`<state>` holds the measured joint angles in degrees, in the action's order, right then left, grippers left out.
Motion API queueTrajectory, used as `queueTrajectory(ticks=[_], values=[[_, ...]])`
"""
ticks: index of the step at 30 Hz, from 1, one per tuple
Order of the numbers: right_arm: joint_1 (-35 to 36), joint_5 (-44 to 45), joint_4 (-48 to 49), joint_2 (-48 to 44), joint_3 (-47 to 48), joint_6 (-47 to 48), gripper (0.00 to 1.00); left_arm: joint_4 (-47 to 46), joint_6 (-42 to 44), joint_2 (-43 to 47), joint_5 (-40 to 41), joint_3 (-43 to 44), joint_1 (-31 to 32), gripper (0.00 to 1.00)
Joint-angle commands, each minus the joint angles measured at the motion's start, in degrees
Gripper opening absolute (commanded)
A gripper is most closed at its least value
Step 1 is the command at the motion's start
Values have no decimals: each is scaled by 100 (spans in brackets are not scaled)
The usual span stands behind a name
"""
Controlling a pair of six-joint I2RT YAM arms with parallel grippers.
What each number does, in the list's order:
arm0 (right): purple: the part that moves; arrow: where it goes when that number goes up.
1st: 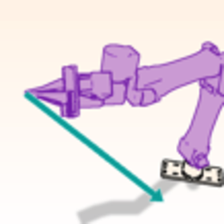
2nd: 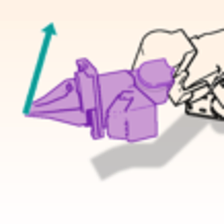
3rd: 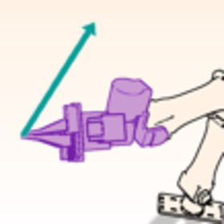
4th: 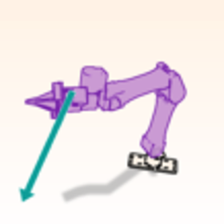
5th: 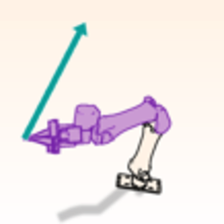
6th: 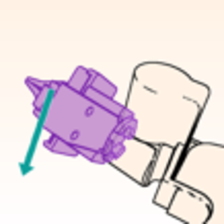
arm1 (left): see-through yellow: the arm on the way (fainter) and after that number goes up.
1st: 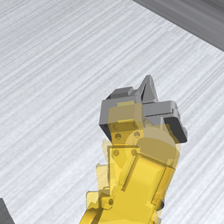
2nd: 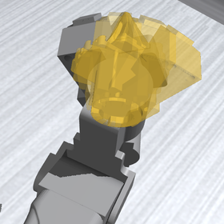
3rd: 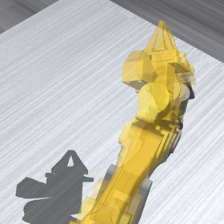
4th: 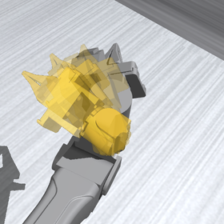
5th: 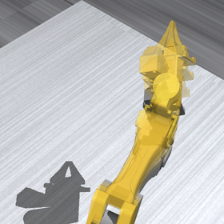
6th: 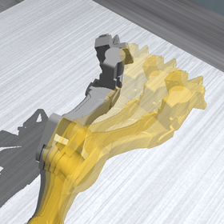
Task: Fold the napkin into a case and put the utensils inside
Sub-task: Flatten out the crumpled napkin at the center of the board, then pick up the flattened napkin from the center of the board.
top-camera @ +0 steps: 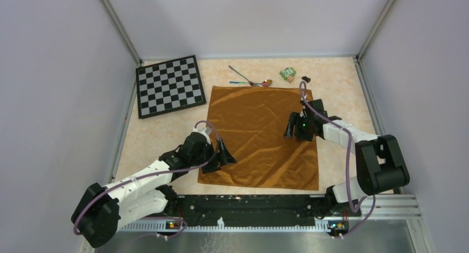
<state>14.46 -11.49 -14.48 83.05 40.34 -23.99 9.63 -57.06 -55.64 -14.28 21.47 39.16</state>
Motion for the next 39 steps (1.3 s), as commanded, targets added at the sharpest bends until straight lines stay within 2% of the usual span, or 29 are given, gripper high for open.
queueTrajectory(ticks=[1, 7, 11, 13, 15, 24, 32, 39], values=[[-20, 428, -691, 148, 342, 315, 64, 258, 225, 277, 116, 570, 23, 99], [223, 1203, -1919, -831, 817, 189, 69, 597, 621, 427, 308, 1170, 24, 99], [192, 2130, -2965, -1478, 789, -1101, 76, 342, 839, 313, 348, 1177, 16, 99], [42, 1786, -3163, -1741, 506, -1344, 78, 113, 957, 182, 230, 1165, 15, 99], [-104, 1343, -3045, -1949, 148, -1366, 77, -40, 990, 0, 97, 1221, 13, 99], [-127, 1173, -1971, -1801, -360, -1355, 78, -217, 1117, -422, -585, 1393, 13, 99], [-127, 1099, -781, -1386, -756, -1514, 74, -200, 1136, -173, -544, 1182, 14, 99], [-127, 1369, -203, -702, -511, -1274, 74, 38, 1304, -150, -501, 1376, 13, 99]])
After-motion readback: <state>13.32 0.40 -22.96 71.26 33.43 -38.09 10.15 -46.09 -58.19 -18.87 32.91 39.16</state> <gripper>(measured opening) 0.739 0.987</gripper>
